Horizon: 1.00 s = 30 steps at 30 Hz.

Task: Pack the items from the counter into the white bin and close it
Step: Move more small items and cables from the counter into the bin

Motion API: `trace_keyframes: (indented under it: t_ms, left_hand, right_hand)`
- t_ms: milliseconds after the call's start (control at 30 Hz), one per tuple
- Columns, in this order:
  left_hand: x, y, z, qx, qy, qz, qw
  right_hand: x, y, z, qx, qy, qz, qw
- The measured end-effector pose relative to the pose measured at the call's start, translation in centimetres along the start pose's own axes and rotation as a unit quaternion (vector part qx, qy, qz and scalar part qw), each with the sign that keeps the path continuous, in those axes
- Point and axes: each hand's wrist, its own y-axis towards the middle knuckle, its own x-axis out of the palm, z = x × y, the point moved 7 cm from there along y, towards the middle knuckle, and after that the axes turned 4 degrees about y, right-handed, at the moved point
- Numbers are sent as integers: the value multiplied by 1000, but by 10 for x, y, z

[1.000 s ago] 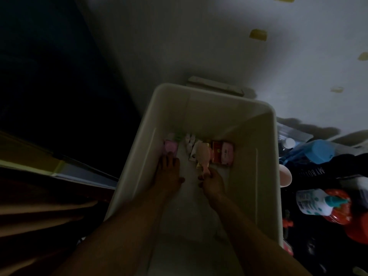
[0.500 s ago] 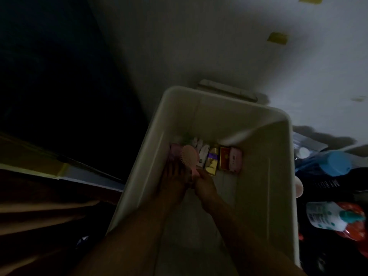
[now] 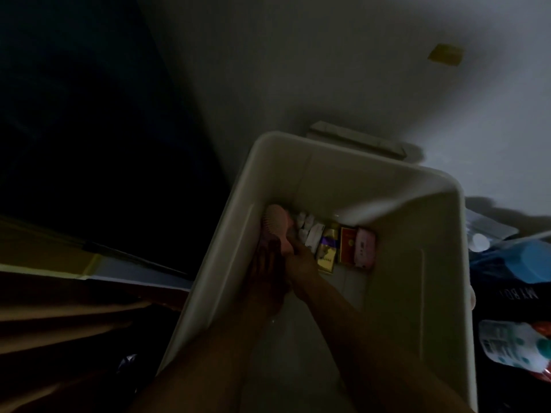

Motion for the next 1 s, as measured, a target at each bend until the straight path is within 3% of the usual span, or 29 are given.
trace_keyframes:
  t_ms: [367,1000]
  left_hand:
    - [8,2,-2,9,-6,-1,1000]
    - [6,9,-1,-7,19,-55,998]
  right_hand:
    - [-2,3,18,61,85,73,992]
    - [-26,-18,27,46,97,49,993]
